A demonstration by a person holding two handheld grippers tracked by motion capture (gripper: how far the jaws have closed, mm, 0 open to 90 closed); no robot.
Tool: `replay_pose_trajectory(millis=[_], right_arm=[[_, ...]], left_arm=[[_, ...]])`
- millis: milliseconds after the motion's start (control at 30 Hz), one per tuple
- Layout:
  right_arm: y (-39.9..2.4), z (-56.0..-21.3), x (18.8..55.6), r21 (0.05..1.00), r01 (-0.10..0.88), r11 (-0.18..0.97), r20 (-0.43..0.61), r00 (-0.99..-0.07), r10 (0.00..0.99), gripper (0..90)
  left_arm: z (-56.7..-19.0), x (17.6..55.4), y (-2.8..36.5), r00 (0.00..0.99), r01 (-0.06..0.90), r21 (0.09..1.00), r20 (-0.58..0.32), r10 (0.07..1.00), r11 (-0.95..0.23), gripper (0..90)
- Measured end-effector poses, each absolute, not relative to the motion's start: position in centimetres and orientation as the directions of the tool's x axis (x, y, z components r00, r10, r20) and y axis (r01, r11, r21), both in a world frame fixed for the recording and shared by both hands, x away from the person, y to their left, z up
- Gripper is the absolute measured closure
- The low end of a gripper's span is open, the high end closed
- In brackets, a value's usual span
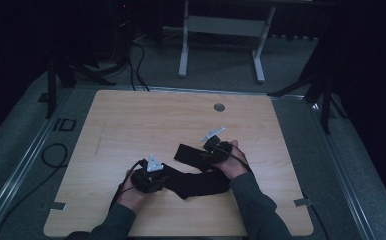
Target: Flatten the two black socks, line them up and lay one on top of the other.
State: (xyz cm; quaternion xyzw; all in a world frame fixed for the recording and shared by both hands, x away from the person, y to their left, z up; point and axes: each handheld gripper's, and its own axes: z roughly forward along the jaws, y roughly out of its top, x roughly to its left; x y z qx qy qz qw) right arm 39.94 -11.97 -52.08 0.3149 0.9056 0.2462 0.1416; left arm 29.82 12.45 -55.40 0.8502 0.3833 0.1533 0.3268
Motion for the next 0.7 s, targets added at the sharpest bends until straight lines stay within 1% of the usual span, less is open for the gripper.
replay_pose_trajectory(millis=[67,200,333,367,433,567,600,700], right_arm=[[-11.1,-52.4,40.2,0.534,0.492,0.688,-0.078,-0.781,0.619,55.8],[-9.6,-52.9,40.5,0.517,0.475,0.712,-0.065,-0.808,0.586,51.5],[-8.8,-53.7,41.2,0.490,0.490,0.721,-0.053,-0.809,0.585,48.9],[-8.8,-53.9,41.5,0.493,0.503,0.710,-0.032,-0.805,0.592,48.6],[-8.9,-54.0,41.9,0.505,0.529,0.682,-0.001,-0.790,0.613,49.0],[-8.5,-54.0,41.8,0.508,0.529,0.680,-0.013,-0.784,0.621,50.3],[-8.4,-54.0,41.8,0.507,0.534,0.677,-0.013,-0.780,0.625,51.9],[-8.0,-53.9,41.9,0.503,0.539,0.676,-0.018,-0.775,0.631,60.4]], left_arm=[[-55.4,29.8,12.4,0.661,0.550,0.674,0.010,0.750,-0.493,58.5],[-55.4,29.7,12.3,0.663,0.548,0.675,0.008,0.748,-0.493,58.3],[-55.4,29.7,12.2,0.665,0.547,0.676,0.008,0.746,-0.495,58.2],[-55.4,29.7,12.2,0.666,0.547,0.676,0.007,0.746,-0.494,58.2],[-55.4,29.7,12.2,0.666,0.547,0.676,0.005,0.746,-0.493,58.1],[-55.5,29.7,12.2,0.665,0.549,0.676,0.002,0.747,-0.491,58.1],[-55.5,29.7,12.2,0.666,0.548,0.676,0.004,0.746,-0.492,58.0],[-55.5,29.6,12.1,0.667,0.546,0.677,0.005,0.745,-0.494,57.9]])
